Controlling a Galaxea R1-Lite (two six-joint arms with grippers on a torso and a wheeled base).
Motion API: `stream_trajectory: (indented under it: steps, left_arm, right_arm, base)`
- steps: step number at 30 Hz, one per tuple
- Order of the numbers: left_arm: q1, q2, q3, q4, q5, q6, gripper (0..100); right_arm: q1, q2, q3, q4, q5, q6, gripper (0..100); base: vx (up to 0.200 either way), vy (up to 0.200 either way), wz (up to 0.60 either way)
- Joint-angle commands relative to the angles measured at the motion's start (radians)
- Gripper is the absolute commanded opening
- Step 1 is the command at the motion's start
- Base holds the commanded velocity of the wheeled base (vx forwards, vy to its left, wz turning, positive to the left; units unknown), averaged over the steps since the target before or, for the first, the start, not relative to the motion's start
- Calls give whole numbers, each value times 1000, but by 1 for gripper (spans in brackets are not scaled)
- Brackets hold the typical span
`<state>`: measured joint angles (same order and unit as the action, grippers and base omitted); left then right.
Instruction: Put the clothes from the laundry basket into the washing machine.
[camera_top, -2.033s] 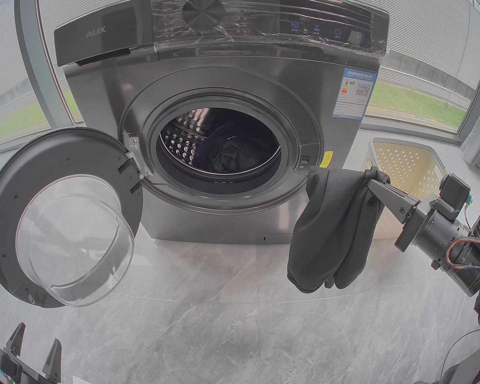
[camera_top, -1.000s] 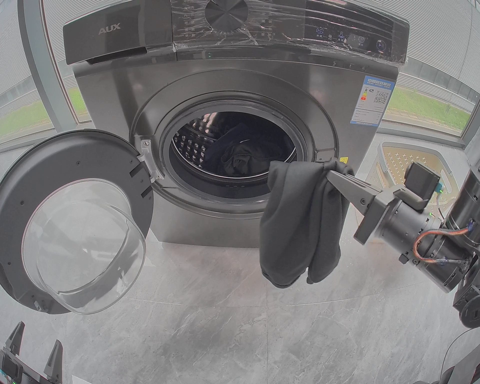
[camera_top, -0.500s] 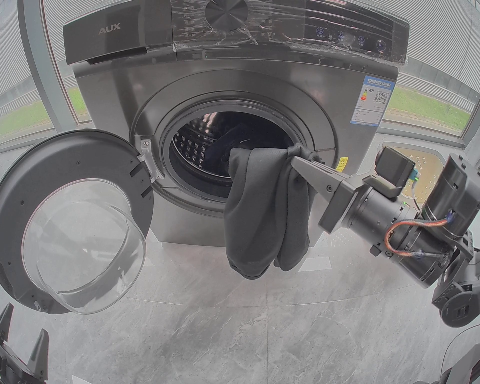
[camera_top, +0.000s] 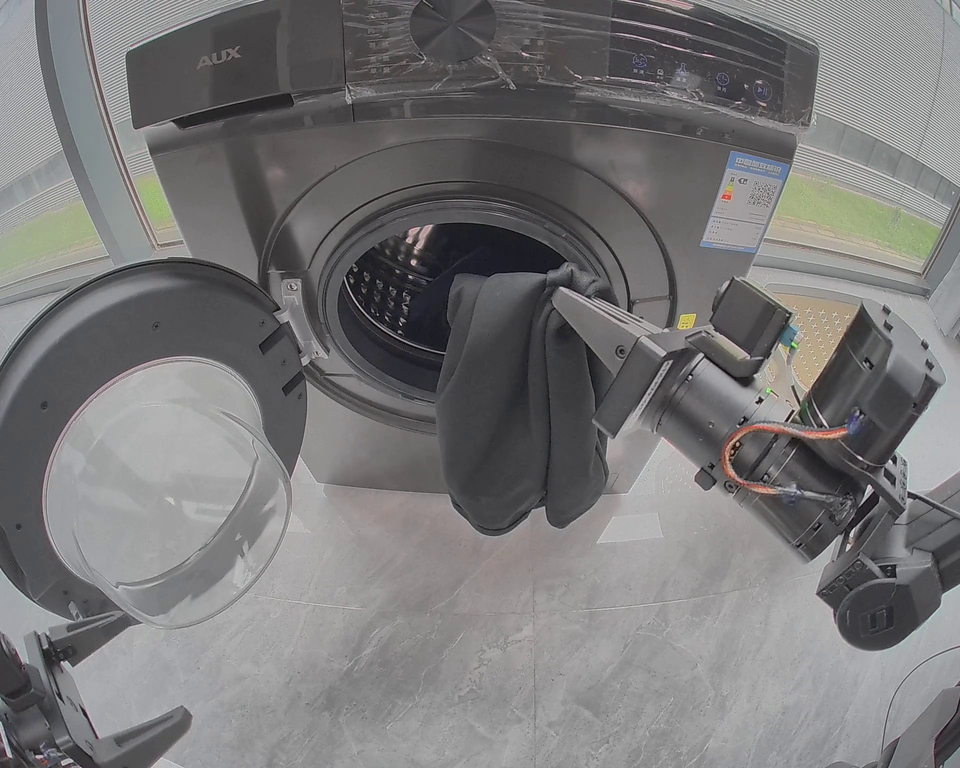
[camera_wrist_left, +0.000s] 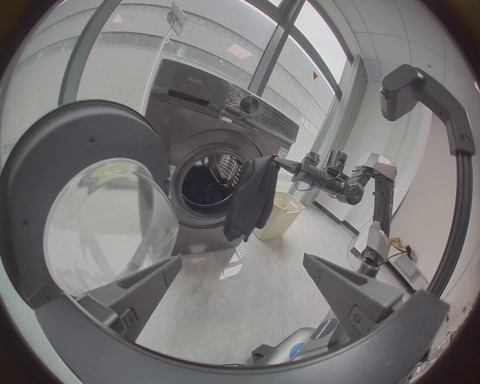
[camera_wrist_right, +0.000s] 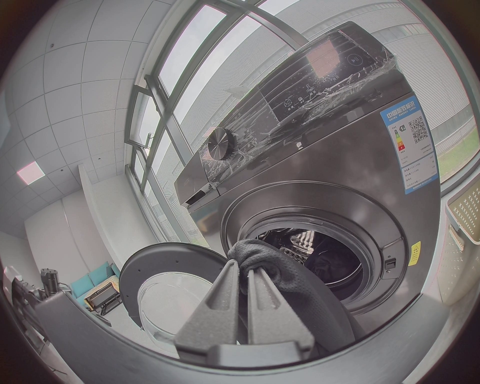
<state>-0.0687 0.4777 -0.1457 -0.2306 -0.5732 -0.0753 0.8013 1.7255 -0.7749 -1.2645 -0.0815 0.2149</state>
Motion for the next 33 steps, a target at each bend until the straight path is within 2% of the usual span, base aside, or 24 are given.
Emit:
stream_trajectory:
  steps: [1,6,8,10,12,14,16,19,20,23,28,33]
  left_arm:
    - [-95,297,-20,-138,-37,0,100]
    - [-115,450,-55,-242,-37,-1,100]
    - [-146,579,-80,-331,-37,-11,100]
    - [-155,622,-86,-361,-37,-15,100]
    - [-166,705,-92,-417,-33,-9,100]
    - [-172,722,-98,-426,-30,-9,100]
    - [-215,802,-146,-450,-27,-20,100]
    - [-215,811,-150,-454,-25,-23,100]
    - [-220,883,-181,-473,-7,-27,100]
    - [-227,932,-195,-503,-2,-27,100]
    - [-275,1073,-227,-607,19,-29,100]
    - [-284,1165,-248,-674,29,-32,100]
  right_arm:
    - [3,32,-20,-13,-3,-6,0]
    - [1,34,-18,-10,-3,-6,0]
    - [1,45,-20,-10,-3,-6,0]
    - [3,45,-21,-10,-3,-6,0]
    - [3,52,-35,-7,-1,-8,0]
    - [3,60,-40,-7,-1,-8,0]
    - [6,80,-52,-10,-3,-11,0]
    - [9,80,-52,-10,-3,-11,0]
    - [16,78,-57,-10,-3,-11,0]
    - [16,78,-63,-9,-3,-11,0]
    - [19,83,-76,-9,-3,-11,0]
    - [26,81,-81,-15,-4,-11,0]
  base:
    - [0,0,0]
    - [0,0,0]
    - [0,0,0]
    - [0,0,0]
    - [0,0,0]
    - [0,0,0]
    - [0,0,0]
    - [0,0,0]
    - [0,0,0]
    - [0,0,0]
    - [0,0,0]
    - [0,0,0]
